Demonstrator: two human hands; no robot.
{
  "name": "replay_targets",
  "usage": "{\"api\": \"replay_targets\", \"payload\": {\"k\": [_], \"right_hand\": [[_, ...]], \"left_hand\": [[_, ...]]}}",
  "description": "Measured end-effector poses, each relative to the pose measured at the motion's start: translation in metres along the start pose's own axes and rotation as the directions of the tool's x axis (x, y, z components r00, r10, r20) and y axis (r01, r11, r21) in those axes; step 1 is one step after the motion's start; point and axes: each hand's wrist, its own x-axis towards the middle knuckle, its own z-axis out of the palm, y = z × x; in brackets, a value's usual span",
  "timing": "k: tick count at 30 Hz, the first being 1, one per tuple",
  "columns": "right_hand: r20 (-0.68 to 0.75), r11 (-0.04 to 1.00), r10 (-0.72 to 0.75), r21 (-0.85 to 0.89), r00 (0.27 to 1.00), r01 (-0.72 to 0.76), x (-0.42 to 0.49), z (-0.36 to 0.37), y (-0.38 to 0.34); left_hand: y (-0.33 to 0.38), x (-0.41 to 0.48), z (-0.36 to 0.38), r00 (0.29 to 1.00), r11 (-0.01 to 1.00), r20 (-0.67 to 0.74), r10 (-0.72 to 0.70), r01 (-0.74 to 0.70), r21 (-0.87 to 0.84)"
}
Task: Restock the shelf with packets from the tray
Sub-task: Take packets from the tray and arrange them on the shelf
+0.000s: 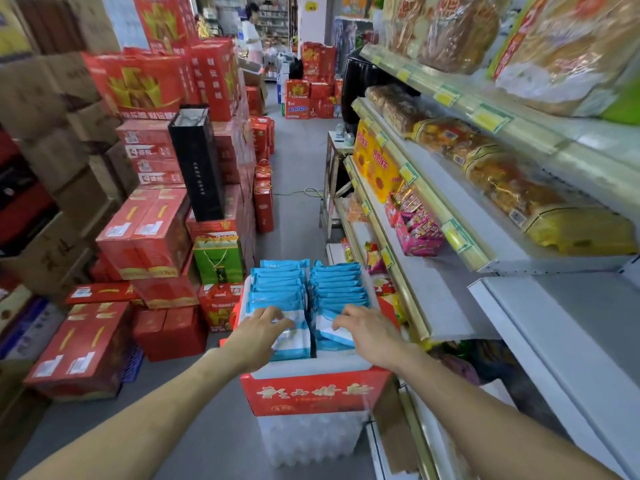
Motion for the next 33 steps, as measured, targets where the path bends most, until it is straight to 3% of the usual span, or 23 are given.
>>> {"api": "replay_targets", "payload": {"k": [7, 11, 19, 27, 33], "right_hand": [[-0.049, 0.991, 0.107, 0.081, 0.993, -0.102, -0.006, -0.01, 0.004], [-0.008, 0.983, 0.122, 0.137, 0.992, -0.12, -0.008, -0.019, 0.011], [0.037, 0.949, 0.142, 0.278, 0.989, -0.147, -0.006, -0.028, 0.012], [-0.004, 0.947, 0.157, 0.283, 0.988, -0.15, -0.012, -0.048, 0.006], [-0.092, 0.917, 0.312, 0.288, 0.946, -0.274, -0.036, -0.106, 0.028]], "left_hand": [[0.002, 0.017, -0.013, 0.99, 0.992, 0.102, 0.094, -0.101, 0.07], [0.0, 0.018, -0.023, 0.956, 0.975, 0.216, 0.197, -0.168, -0.144], [-0.034, 0.02, -0.056, 0.918, 0.95, 0.282, 0.278, -0.22, -0.222], [-0.034, 0.023, -0.096, 0.94, 0.921, 0.196, 0.278, -0.202, -0.334], [-0.014, 0.049, -0.167, 0.941, 0.847, 0.022, 0.337, -0.293, -0.444]]}}
